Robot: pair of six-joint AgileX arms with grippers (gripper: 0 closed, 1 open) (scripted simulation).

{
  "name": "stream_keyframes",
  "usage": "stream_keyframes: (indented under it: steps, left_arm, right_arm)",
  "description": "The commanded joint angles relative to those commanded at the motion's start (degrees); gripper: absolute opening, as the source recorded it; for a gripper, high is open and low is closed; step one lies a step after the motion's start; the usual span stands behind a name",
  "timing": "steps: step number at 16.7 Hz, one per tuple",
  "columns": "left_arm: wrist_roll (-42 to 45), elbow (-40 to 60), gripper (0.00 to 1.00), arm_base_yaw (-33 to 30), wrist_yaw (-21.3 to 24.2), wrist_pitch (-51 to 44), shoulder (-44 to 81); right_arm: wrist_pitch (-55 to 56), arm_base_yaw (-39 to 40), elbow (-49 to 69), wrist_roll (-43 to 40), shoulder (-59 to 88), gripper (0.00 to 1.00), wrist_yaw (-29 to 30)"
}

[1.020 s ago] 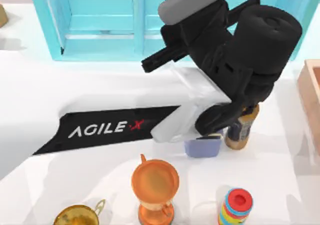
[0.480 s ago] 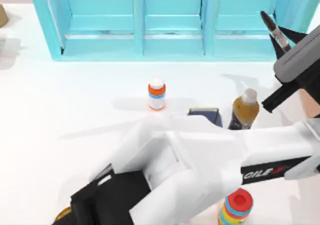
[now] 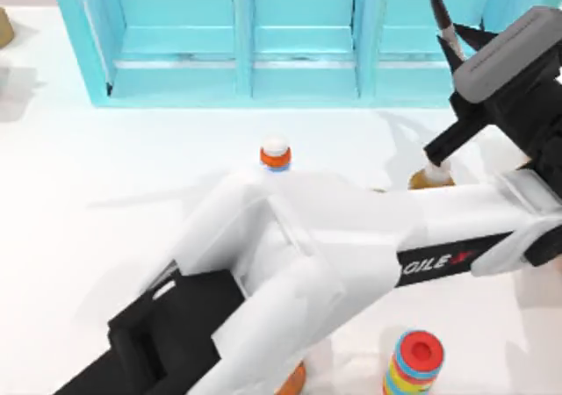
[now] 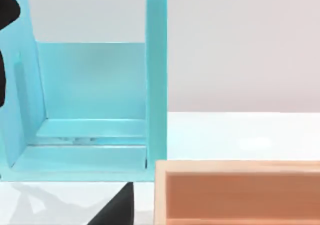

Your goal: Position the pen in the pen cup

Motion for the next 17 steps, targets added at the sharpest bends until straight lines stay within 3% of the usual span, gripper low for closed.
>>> stream_keyframes:
  steps: [4, 8, 15, 17]
  left_arm:
    - [1.9, -15.6, 0.00, 1.9, -2.0, -6.5, -8.1]
    - [-0.4, -28.7, 0.00, -2.8, -4.8, -12.5, -16.6]
    - [-2.3, -32.4, 0.00, -5.8, -6.2, -14.7, -19.3]
    - [-2.3, -32.4, 0.15, -5.8, -6.2, -14.7, -19.3]
  right_arm:
    - [0.0, 0.0, 0.0, 0.0, 0.0, 1.00, 0.0]
    - [0.0, 0.0, 0.0, 0.0, 0.0, 1.00, 0.0]
    - [0.0, 0.0, 0.0, 0.0, 0.0, 1.00, 0.0]
    - [0.0, 0.0, 0.0, 0.0, 0.0, 1.00, 0.0]
